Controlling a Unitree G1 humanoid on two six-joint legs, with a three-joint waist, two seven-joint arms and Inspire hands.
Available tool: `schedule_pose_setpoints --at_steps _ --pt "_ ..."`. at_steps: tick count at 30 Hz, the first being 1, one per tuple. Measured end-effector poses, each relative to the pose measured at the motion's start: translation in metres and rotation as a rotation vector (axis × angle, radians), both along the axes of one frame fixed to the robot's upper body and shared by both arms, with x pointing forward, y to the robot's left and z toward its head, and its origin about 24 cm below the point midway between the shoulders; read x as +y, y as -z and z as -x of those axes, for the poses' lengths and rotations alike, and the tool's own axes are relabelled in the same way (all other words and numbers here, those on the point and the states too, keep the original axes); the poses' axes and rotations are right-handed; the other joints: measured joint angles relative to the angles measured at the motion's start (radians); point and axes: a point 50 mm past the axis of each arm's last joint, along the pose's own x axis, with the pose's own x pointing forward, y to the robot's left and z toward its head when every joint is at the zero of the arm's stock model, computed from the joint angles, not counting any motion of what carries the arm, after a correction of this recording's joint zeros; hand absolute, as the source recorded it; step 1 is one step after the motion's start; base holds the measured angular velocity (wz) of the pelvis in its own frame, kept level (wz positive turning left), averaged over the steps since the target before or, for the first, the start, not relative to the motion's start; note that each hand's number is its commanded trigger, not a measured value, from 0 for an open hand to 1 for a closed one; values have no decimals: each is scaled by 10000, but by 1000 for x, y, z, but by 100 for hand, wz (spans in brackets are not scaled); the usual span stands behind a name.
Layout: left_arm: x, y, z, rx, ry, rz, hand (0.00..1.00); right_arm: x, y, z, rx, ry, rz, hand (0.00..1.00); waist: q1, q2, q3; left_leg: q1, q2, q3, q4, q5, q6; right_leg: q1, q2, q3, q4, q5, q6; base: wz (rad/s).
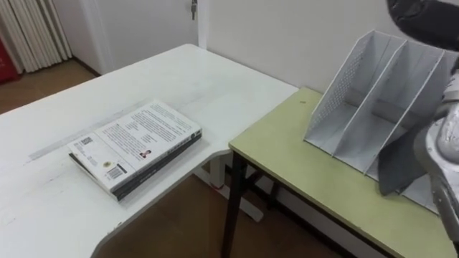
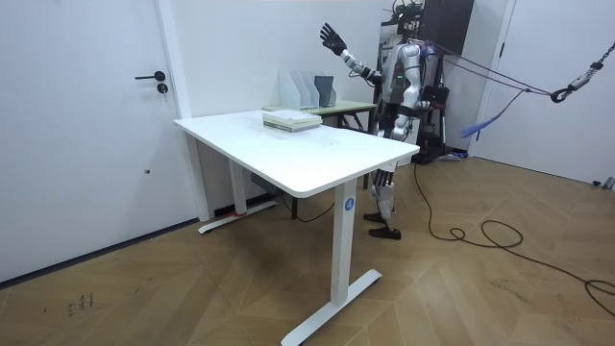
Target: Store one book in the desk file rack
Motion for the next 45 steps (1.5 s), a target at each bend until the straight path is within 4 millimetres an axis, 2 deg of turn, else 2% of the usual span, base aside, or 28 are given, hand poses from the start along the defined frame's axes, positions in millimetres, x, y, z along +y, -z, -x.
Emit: schedule_pose_setpoints --at_steps 1,2,4,7,10,11,12,13,15,18,20,23,27,30,35,37,39,43,44,45 --pt "0 0 0 4 -11 -6 0 6 8 2 458 -852 -32 0 36 31 21 -5 31 111 -38 -1 -2 -11 36 105 4 13 -12 -18" --pt "0 0 0 -6 -17 -6 0 9 12 3 719 -1305 -75 0 49 -14 -9 -3 45 173 -50 -5 -9 -33 61 182 8 21 -17 -23" --pt "0 0 0 15 186 13 0 18 27 5 1761 -3051 -92 0 48 18 15 -45 71 195 -57 -13 -20 -30 85 231 16 53 -39 -13" --pt "0 0 -6 17 751 79 0 28 43 6 2815 -4556 141 0 -25 52 34 -48 80 285 -60 -16 -25 -49 92 267 -4 53 -39 -4" --pt "1 -1 -13 31 941 112 0 49 80 15 4669 -6857 657 0 16 103 64 -39 100 384 -77 -20 -33 -50 97 270 -10 58 -45 -3" --pt "1 -1 -14 40 1042 116 0 53 88 17 5036 -7144 806 0 4 102 64 -39 100 392 -76 -21 -33 -49 96 268 -10 58 -44 0" --pt "1 -1 -17 34 1237 123 0 59 109 21 5924 -7691 922 0 22 71 45 -37 104 457 -71 -21 -33 -38 92 262 -8 59 -43 0" --pt "1 -1 -18 42 1334 112 0 61 119 23 6416 -7893 942 0 32 66 42 -36 105 488 -68 -21 -32 -38 89 262 -7 59 -43 5" --pt "1 -1 -19 47 1427 152 0 63 153 35 8149 -8520 1054 0 94 66 42 -57 101 527 -71 -39 -4 -53 81 268 -3 74 -17 0" --pt "0 -1 -19 15 1379 259 0 60 173 47 9189 -9006 1287 0 108 107 50 -202 102 630 -58 -49 13 -225 76 321 7 106 1 -6" --pt "0 -1 -20 -13 1341 366 0 58 184 53 9673 -9087 1202 0 75 182 78 -219 114 668 -60 -49 13 -209 79 312 -21 135 -2 -4" --pt "-1 -1 -21 39 1553 358 0 54 214 70 10989 -9040 1386 0 54 203 31 -212 129 763 -73 -50 12 -208 78 304 -17 133 0 0" --pt "-2 0 -20 87 1520 408 0 49 252 100 12986 -9098 2030 0 63 284 10 -187 127 778 -69 -50 12 -197 76 308 -16 132 1 0" --pt "-4 0 -19 90 1504 434 0 41 273 115 14412 -8889 3099 0 96 292 17 -195 128 770 -65 -49 13 -229 79 343 -20 132 -1 -3" --pt "-3 0 -18 127 1487 399 0 25 308 141 16480 -8337 3742 0 70 292 -4 -150 130 717 -12 -52 9 -165 75 313 -64 134 -6 4" --pt "-3 0 -16 142 1480 381 0 12 322 155 17434 -7848 3415 0 52 303 5 -142 128 678 9 -51 10 -12 73 260 -194 193 16 9" --pt "-4 2 -12 220 1275 308 0 -7 337 174 18425 -6642 2190 0 87 336 18 -106 121 689 5 -54 15 31 59 260 -186 194 21 0" --pt "-8 3 -9 306 1213 238 0 -18 350 194 18679 -5248 -256 0 6 380 24 -198 123 646 4 -72 39 3 70 241 -237 196 26 4" --pt "-10 5 -3 531 1258 272 0 -23 353 202 18789 -4821 -1149 0 4 388 32 -202 124 651 -9 -73 41 23 87 271 -306 210 42 0" --pt "-13 6 3 749 1144 367 0 -27 355 209 18863 -4384 -1975 0 -28 446 7 -201 125 646 -27 -72 41 35 93 281 -350 226 48 0"
